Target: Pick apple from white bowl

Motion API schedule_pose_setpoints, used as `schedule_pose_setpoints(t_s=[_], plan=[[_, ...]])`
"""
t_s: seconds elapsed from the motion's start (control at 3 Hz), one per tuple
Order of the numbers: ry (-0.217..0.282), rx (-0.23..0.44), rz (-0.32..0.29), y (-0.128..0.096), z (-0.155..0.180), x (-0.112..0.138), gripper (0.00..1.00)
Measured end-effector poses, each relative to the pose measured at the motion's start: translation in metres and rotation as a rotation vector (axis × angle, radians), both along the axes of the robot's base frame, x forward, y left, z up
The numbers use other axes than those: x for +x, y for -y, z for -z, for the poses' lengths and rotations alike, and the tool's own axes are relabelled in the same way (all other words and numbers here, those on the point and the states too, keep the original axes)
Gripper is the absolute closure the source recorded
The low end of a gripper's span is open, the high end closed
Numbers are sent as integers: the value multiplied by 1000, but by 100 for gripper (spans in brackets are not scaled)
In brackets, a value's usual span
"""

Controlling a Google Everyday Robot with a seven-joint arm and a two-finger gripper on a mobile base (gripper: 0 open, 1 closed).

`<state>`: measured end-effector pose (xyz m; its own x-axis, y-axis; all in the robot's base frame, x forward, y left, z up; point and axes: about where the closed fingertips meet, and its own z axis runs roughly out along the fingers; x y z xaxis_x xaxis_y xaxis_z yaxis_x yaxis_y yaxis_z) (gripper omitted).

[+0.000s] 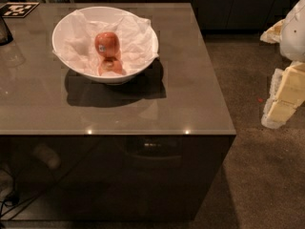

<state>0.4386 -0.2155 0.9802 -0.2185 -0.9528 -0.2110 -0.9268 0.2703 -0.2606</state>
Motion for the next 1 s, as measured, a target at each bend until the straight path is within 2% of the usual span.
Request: schedule_pose_setpoints(t_s=[0.33, 0.67, 1.0], plan=[[2, 6, -8, -4, -4, 1, 0], [-4, -54, -74, -29, -13, 6, 0], [-6, -136, -151, -66, -17, 16, 0]])
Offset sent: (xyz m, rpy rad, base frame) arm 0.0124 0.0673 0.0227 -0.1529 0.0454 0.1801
